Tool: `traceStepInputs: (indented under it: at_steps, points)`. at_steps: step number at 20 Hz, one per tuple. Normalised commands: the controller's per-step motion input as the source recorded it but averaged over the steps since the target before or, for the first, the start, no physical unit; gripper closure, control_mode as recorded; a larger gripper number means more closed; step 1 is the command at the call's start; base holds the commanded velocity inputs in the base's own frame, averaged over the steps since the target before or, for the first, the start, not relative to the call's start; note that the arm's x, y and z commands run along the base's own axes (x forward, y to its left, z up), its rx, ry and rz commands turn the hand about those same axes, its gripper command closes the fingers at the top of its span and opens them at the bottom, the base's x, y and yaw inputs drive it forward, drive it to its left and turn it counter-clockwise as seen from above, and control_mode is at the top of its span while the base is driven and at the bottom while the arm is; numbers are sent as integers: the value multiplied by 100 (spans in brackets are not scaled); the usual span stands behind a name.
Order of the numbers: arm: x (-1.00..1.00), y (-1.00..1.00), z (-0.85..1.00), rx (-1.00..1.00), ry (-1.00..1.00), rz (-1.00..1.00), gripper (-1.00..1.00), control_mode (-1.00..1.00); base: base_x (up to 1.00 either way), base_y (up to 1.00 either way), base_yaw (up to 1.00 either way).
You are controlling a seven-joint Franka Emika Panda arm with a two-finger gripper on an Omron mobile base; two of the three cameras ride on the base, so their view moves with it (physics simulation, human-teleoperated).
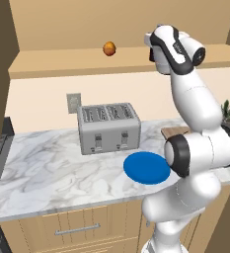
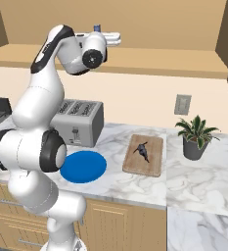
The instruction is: Pick the fish from the plate and place it on the cutting board. Then pick the condiment bottle from the cabinet and place it next to the cutting board.
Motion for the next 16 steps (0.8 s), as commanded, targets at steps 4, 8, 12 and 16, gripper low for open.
traceStepInputs:
  at_steps: [4, 8, 12, 16]
  points:
    - [14, 0, 0, 0, 1, 0, -100, -100, 0, 0, 0]
    - [15, 0, 0, 0, 1, 0, -100, -100, 0, 0, 0]
    - [14, 0, 0, 0, 1, 0, -100, -100, 0, 0, 0]
    - [5, 0, 0, 0, 0, 0, -100, -100, 0, 0, 0]
